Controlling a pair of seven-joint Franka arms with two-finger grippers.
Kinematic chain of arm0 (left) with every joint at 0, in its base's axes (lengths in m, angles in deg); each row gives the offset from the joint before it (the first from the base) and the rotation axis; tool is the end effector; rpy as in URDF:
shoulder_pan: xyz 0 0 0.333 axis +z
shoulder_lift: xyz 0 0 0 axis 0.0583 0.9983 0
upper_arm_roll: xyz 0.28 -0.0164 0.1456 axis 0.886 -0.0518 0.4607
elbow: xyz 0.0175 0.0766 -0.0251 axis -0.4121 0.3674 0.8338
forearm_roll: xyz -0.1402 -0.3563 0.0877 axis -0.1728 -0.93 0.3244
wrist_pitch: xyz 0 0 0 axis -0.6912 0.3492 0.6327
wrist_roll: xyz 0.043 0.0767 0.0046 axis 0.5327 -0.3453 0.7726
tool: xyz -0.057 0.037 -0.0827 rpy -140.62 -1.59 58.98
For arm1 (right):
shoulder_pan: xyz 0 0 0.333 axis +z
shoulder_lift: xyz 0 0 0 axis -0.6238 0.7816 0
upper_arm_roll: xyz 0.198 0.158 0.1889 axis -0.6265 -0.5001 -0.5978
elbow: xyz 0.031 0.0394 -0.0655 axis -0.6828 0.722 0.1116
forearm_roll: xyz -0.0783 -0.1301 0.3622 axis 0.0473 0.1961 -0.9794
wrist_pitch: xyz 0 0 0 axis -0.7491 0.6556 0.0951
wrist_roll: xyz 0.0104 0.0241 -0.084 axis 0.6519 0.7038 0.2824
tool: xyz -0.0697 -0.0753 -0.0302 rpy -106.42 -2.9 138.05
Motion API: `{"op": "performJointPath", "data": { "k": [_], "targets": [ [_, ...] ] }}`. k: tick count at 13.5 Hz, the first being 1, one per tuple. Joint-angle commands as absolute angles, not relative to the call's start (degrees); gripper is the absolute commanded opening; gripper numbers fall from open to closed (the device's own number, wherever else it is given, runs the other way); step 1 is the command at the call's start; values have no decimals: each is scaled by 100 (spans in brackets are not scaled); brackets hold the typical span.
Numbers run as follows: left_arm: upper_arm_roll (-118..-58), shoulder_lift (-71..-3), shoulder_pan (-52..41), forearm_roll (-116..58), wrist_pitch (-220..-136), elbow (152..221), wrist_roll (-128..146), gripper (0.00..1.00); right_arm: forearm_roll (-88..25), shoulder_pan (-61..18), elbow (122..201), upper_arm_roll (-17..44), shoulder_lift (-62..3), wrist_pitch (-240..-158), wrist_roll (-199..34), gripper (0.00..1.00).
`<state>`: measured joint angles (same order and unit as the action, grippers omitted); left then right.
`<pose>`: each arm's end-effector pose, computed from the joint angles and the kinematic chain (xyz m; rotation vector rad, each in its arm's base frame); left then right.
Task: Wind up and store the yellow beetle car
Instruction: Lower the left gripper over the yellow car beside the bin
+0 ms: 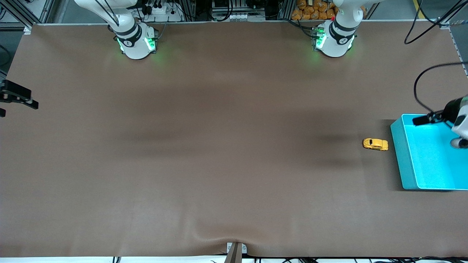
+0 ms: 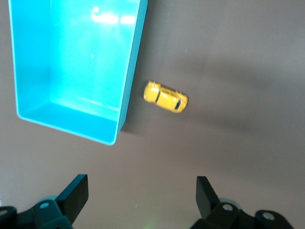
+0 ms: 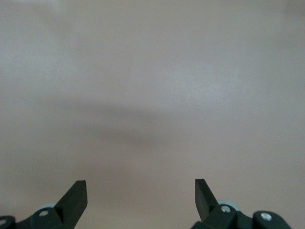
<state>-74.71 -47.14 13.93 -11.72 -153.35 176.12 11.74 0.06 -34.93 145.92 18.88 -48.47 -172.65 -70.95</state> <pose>0.6147 0.0826 0.4802 -2.9779 -0.3714 0.3100 0.5760 -0.0575 0.6325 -3.0575 -0.2506 -0.0490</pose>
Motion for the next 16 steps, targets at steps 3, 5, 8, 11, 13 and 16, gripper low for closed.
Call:
{"op": "performJointPath", "data": {
  "k": [3,5,8,11,13,16],
  "targets": [
    [-7532,-4972,1635,-1500,-16640,18857,2413,100,458,-3183,15812,1855,-5715,-17777,-7995,100],
    [-7523,-5183,1653,-1518,-17669,19771,2992,100,458,-3200,15733,1872,-5663,-17725,-8047,100],
    [-7532,-5071,1828,-1527,-18348,20170,4362,100,449,-3244,15636,1890,-5610,-17716,-7986,100],
    [-7532,-4895,1855,-1536,-19208,20583,5802,100,458,-3174,15496,1873,-5584,-17629,-8003,100],
    [-7532,-4746,1872,-1536,-19614,20724,6621,100,458,-3165,15355,1873,-5566,-17602,-7995,100],
    [-7540,-4543,1943,-1903,-19975,20734,7283,100,449,-3165,15205,1864,-5504,-17593,-7995,100]
  ]
}}
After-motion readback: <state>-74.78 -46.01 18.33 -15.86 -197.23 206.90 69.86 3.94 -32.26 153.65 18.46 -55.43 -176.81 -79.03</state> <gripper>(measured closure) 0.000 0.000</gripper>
